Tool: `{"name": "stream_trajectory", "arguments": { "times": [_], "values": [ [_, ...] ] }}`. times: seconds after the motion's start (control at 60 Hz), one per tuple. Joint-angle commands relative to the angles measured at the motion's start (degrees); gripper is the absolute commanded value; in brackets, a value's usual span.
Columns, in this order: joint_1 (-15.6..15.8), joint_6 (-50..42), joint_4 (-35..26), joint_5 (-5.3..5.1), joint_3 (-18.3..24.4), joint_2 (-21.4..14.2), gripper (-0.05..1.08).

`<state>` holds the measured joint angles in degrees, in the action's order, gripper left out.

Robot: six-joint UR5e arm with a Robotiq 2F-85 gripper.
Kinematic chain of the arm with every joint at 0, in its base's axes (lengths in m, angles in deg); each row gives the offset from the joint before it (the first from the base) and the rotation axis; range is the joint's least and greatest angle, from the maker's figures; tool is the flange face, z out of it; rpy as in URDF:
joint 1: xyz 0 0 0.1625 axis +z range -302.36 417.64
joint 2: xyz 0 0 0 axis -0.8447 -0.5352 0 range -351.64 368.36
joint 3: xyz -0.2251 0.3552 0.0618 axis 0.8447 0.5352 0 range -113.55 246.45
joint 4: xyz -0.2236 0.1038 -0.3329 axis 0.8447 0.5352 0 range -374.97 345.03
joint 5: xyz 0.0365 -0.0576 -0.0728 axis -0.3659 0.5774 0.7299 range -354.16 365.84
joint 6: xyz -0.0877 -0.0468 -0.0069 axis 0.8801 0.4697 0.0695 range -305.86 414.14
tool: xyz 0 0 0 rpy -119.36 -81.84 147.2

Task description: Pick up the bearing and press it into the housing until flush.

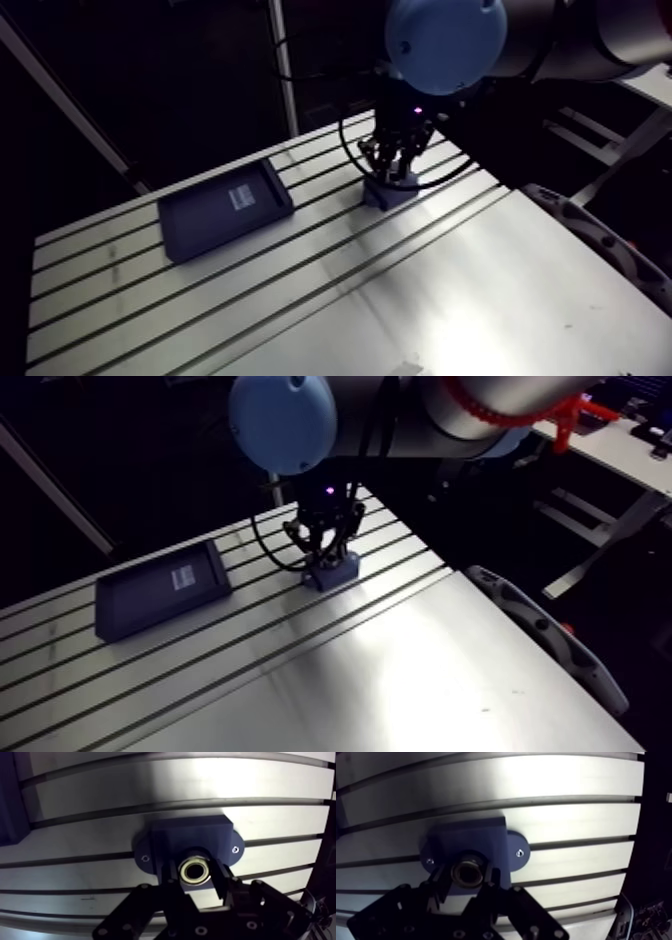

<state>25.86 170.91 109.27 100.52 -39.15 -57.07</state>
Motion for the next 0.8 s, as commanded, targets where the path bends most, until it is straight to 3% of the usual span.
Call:
{"name": "stream_trajectory", "arguments": {
  "times": [0.017,0.8],
  "values": [
    [0.0,0.0,0.0,0.02,0.0,0.0,0.63],
    [0.0,0.0,0.0,0.18,0.2,0.6,0.63]
  ]
}}
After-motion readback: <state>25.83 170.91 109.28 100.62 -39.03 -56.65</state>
